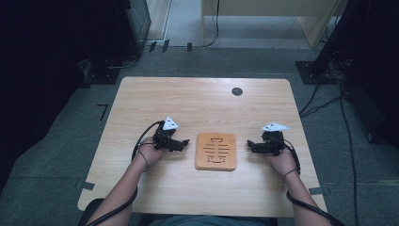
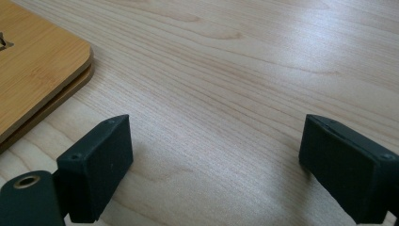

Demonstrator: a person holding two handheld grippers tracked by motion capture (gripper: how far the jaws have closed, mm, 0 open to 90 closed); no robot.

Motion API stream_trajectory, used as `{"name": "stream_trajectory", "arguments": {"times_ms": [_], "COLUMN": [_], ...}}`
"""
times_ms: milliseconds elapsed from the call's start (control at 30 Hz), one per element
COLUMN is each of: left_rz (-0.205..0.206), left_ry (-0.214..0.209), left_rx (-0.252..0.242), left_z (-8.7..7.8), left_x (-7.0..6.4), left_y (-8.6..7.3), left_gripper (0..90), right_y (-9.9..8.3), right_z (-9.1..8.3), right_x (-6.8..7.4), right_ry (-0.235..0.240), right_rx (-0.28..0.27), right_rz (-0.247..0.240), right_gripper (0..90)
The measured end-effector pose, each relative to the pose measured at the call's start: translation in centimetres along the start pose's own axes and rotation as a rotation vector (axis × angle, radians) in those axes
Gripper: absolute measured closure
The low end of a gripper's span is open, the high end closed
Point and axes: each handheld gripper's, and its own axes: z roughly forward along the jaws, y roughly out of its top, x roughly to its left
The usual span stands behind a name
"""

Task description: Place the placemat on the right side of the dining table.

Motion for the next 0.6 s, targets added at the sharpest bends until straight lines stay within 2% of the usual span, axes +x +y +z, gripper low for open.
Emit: {"name": "stream_trajectory", "arguments": {"times_ms": [200,367,433,533,567,600], "left_rz": [-0.006,0.011,0.013,-0.002,-0.027,-0.027], "left_ry": [0.004,-0.026,-0.024,-0.029,-0.033,-0.033], "left_rx": [-0.001,0.020,0.031,0.043,0.055,0.055], "left_z": [0.1,0.1,0.2,0.2,0.2,0.2], "left_x": [0.0,0.0,-0.1,-0.1,-0.1,-0.1], "left_y": [0.1,0.4,0.6,0.9,1.1,1.1], "left_gripper": [12.7,12.9,13.0,13.5,13.6,13.6], "right_y": [0.4,0.7,0.8,1.1,1.2,1.2], "right_z": [0.2,0.2,0.2,0.2,0.2,0.2], "right_x": [0.1,0.2,0.2,0.3,0.4,0.4], "right_ry": [-0.004,-0.007,-0.006,-0.010,-0.013,-0.013], "right_rx": [0.017,0.040,0.049,0.075,0.084,0.084], "right_rz": [0.002,0.003,0.007,0.008,0.008,0.008], "right_gripper": [10.5,10.6,10.6,10.9,14.7,14.7]}}
